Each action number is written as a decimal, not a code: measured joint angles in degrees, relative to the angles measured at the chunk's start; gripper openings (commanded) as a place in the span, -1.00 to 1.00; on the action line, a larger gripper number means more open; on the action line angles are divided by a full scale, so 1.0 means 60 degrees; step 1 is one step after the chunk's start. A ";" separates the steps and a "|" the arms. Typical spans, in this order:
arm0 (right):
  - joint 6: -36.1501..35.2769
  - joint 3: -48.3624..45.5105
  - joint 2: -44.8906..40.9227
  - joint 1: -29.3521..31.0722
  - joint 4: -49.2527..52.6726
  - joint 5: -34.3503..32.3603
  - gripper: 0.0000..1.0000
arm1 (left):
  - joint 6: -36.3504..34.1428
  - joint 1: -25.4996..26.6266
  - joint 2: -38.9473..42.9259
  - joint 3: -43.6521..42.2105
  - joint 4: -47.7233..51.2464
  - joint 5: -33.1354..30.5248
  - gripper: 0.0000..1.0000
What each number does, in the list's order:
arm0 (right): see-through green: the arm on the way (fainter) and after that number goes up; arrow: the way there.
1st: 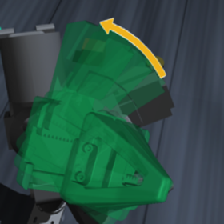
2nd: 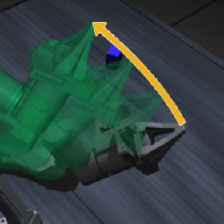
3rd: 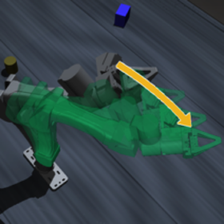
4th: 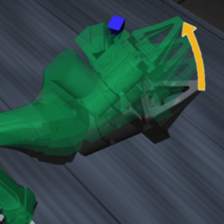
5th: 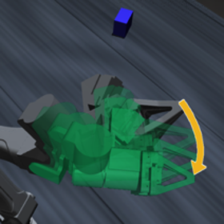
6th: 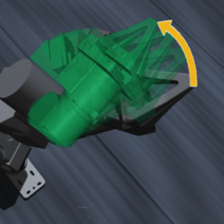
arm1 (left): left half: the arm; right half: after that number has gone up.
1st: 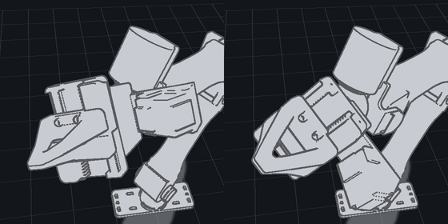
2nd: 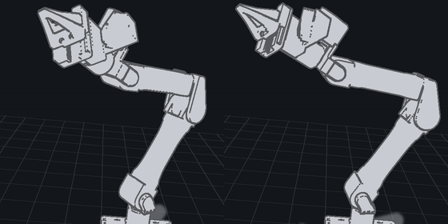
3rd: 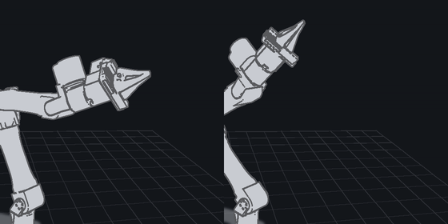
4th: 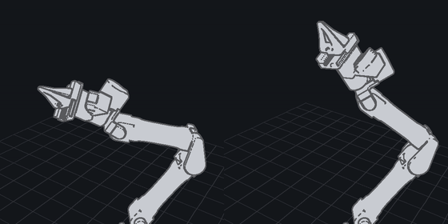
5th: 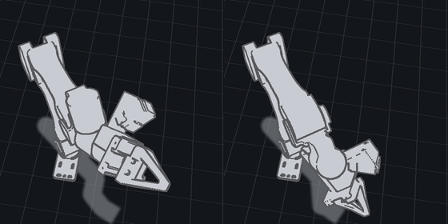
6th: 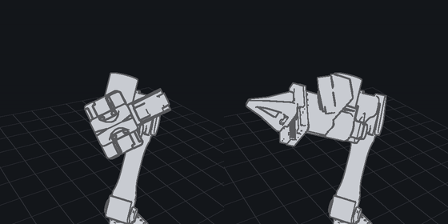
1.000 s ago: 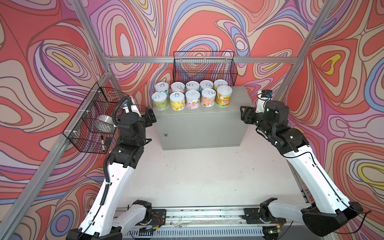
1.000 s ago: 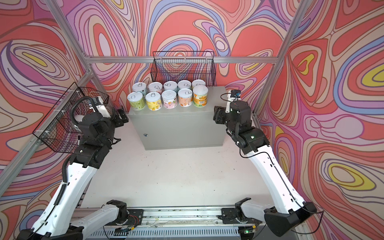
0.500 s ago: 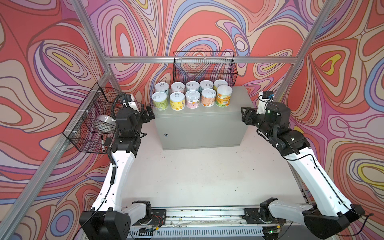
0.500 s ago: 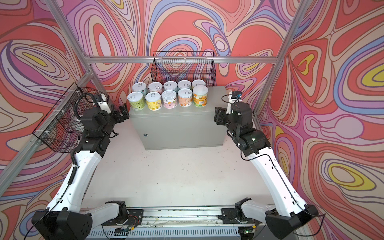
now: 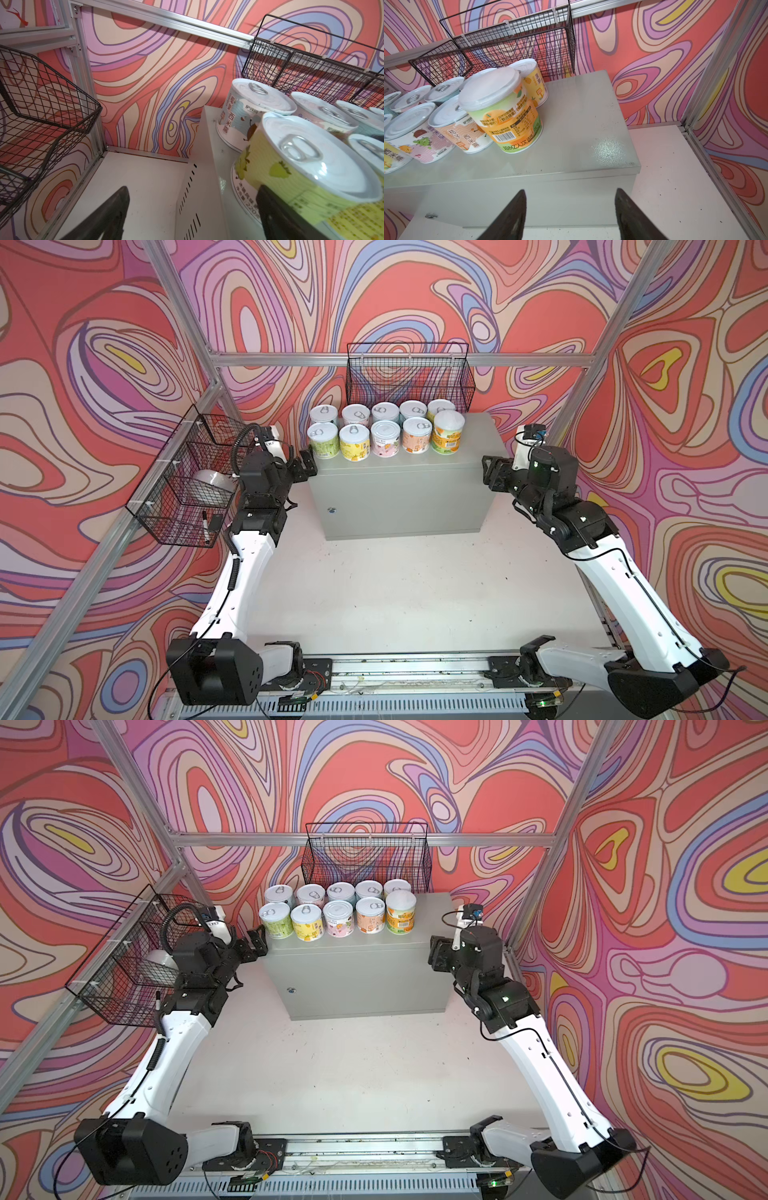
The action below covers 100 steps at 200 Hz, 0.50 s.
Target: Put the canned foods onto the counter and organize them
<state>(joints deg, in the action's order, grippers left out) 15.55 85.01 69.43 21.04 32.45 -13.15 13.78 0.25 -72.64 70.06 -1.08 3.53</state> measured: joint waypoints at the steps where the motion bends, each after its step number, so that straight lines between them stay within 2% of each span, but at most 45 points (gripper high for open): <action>1: 0.0000 0.0000 0.0000 0.0000 0.0000 -0.0004 0.38 | 0.0000 0.0000 0.0000 0.0000 0.0000 0.0004 0.94; 29: -0.0011 0.0000 0.0007 0.0000 -0.0004 -0.0124 0.38 | -0.0011 0.0000 0.0055 -0.0004 -0.0007 -0.0047 1.00; 53: -0.0051 0.0069 0.0087 0.0000 0.0047 -0.0251 0.43 | -0.0080 0.0004 0.0506 -0.0098 0.0226 -0.0721 1.00; 69: -0.0131 0.0149 0.0164 0.0000 0.0098 -0.0386 0.67 | -0.0080 0.0004 0.1169 -0.0219 0.0637 -0.1308 1.00; 80: -0.0109 0.0153 0.0171 -0.0004 0.0142 -0.0517 0.95 | -0.0025 0.0004 0.1800 -0.0350 0.0991 -0.1585 1.00; 100: -0.0222 0.0066 0.0135 -0.0004 0.0240 -0.0776 0.97 | 0.0233 0.0000 0.3096 -0.0816 0.1581 -0.1628 1.00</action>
<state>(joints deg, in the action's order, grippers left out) 14.22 85.41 70.24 21.02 33.89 -17.80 15.18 0.25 -54.06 65.17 8.40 -6.24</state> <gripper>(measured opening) 0.978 0.999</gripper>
